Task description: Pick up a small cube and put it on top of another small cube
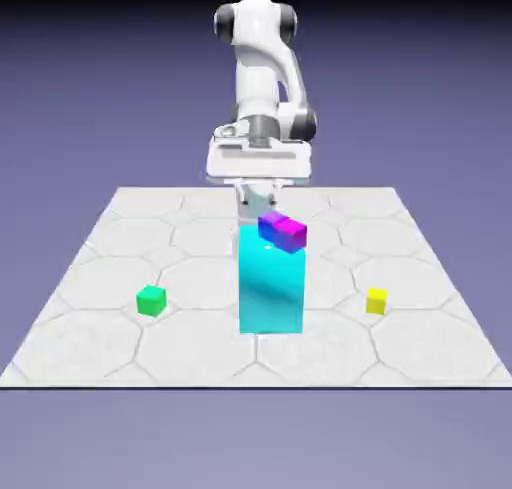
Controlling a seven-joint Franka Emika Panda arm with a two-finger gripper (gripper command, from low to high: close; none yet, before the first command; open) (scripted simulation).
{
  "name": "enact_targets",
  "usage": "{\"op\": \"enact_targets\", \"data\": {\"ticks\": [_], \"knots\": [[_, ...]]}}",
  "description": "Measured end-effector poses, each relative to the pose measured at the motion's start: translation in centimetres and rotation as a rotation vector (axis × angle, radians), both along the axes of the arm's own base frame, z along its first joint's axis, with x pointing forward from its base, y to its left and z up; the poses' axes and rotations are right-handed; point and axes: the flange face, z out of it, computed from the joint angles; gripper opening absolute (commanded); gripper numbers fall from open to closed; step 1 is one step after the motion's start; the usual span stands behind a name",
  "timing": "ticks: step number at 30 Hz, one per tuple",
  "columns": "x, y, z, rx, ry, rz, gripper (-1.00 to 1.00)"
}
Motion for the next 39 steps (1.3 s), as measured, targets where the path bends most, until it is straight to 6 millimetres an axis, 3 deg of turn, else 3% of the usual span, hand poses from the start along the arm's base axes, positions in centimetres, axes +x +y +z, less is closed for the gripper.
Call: {"op": "enact_targets", "data": {"ticks": [10,19,29,39], "knots": [[0.6,-8.4,2.1,-0.012,0.043,0.136,0.00],[0.3,-16.3,1.1,0.011,0.071,0.295,0.00],[-0.7,-24.5,-3.5,0.064,0.067,0.500,0.00],[-2.8,-31.1,-11.1,0.134,0.013,0.713,0.00]]}}
